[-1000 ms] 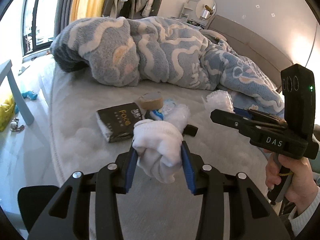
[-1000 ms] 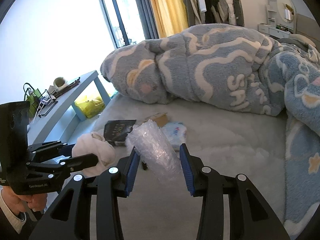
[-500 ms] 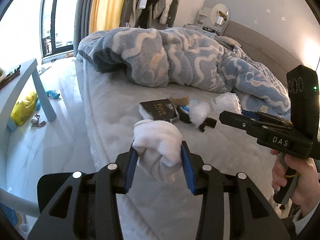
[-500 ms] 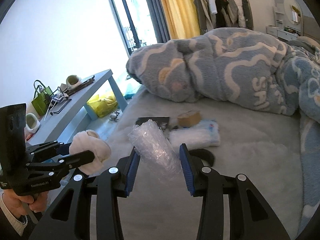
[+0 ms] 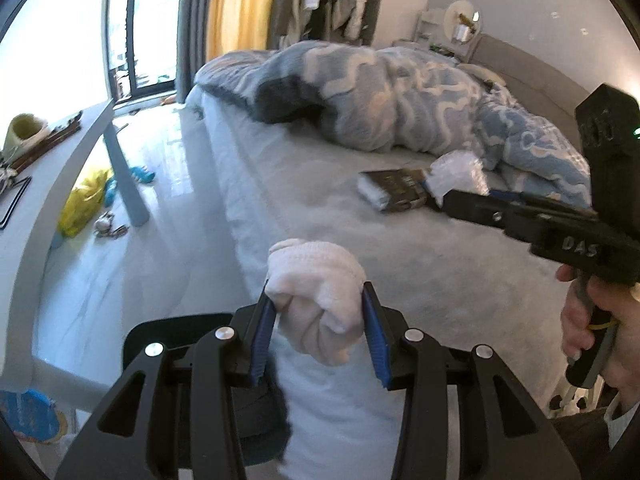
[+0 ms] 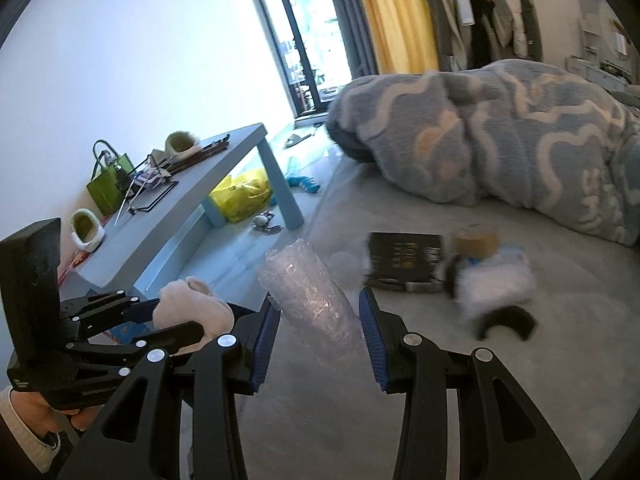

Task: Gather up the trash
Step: 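Carry the bubble wrap and sock over the teal bin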

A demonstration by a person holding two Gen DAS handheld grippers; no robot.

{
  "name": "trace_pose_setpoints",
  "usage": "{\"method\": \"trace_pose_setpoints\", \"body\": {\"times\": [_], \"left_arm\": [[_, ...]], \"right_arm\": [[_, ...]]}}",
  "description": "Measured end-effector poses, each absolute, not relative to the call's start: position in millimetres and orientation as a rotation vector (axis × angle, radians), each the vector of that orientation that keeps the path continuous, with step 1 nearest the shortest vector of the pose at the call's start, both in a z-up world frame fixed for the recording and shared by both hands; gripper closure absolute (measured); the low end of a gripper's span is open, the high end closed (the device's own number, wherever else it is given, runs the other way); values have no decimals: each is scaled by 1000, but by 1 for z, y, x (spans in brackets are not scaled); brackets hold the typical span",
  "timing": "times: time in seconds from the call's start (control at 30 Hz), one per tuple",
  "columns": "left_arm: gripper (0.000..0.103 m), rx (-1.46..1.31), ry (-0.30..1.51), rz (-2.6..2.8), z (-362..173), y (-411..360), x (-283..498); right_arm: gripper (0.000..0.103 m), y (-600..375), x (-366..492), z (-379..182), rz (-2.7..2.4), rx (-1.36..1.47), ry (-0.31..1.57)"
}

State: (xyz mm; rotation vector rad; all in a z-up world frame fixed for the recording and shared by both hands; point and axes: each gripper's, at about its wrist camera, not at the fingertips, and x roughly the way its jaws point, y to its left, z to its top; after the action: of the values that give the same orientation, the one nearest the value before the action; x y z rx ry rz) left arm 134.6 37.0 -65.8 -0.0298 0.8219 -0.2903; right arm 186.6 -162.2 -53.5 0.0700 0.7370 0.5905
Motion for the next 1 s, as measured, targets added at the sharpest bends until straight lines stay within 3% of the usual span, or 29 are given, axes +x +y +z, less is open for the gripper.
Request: {"method": "trace_pose_setpoints", "body": {"times": [0.73,1.0], "left_arm": [[60,-125,1171,-105,-148,157,139],[51,-155,1176,-115,-149,181,131]], "right_arm": [[62,-13,192,-83,734,-25,866],[62,26,197,-105,754,-63,932]]}}
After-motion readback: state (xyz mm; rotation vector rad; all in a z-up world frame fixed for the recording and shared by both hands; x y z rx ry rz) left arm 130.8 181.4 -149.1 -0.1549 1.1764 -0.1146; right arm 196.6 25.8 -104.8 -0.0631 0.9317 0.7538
